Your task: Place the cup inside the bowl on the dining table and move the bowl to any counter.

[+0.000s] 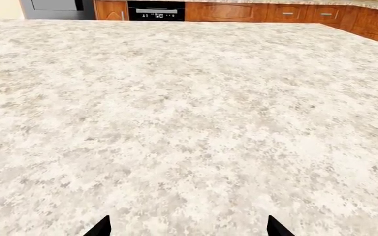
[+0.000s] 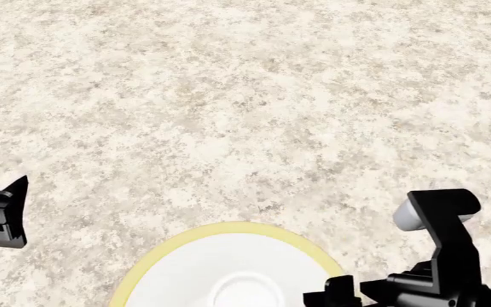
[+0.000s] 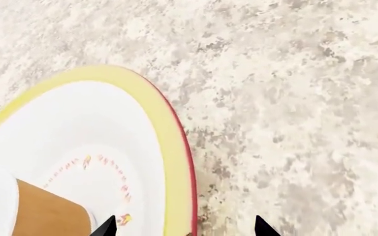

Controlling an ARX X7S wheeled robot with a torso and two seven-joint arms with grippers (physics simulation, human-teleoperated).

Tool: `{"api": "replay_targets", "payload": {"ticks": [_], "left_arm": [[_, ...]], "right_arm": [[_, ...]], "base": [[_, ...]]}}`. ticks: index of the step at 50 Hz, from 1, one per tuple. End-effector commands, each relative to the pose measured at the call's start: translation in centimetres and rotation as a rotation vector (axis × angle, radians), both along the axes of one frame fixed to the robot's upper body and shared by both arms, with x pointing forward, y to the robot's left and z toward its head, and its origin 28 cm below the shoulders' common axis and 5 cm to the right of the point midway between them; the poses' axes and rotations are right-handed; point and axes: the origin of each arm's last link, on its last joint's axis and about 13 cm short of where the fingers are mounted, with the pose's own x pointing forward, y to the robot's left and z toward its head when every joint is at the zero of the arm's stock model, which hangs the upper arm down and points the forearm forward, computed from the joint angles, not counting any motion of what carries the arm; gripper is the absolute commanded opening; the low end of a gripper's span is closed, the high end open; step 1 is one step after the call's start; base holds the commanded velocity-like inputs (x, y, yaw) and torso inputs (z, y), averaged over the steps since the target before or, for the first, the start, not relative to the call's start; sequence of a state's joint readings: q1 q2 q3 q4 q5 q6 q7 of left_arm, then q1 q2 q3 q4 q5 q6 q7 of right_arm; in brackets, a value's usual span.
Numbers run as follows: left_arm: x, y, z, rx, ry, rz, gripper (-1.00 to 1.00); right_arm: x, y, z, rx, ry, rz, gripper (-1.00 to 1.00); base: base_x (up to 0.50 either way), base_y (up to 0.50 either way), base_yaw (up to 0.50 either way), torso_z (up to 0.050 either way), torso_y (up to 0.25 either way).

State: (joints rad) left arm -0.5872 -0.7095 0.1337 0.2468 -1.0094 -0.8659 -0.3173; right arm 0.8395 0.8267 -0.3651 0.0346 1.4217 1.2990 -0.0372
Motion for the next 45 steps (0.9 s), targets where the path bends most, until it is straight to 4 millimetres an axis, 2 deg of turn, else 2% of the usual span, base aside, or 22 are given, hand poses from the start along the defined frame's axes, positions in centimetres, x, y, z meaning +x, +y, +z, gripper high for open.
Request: {"api": "replay_targets", "payload": {"ticks": [1, 45], "left_arm": [[0.0, 0.0, 0.0, 0.000, 0.002, 0.000, 1.00], [0.3, -0.3, -0.2, -0.018, 0.002, -0.008, 1.00]], "right_arm": [[0.0, -0.4, -0.6, 0.012, 0.033, -0.010, 1.00], [0.3, 0.5, -1.5, 0.013, 0.065, 0.037, 1.00]], "base": [[0.00, 0.00, 0.00, 0.000, 0.000], [0.00, 0.00, 0.00, 0.000, 0.000]]}}
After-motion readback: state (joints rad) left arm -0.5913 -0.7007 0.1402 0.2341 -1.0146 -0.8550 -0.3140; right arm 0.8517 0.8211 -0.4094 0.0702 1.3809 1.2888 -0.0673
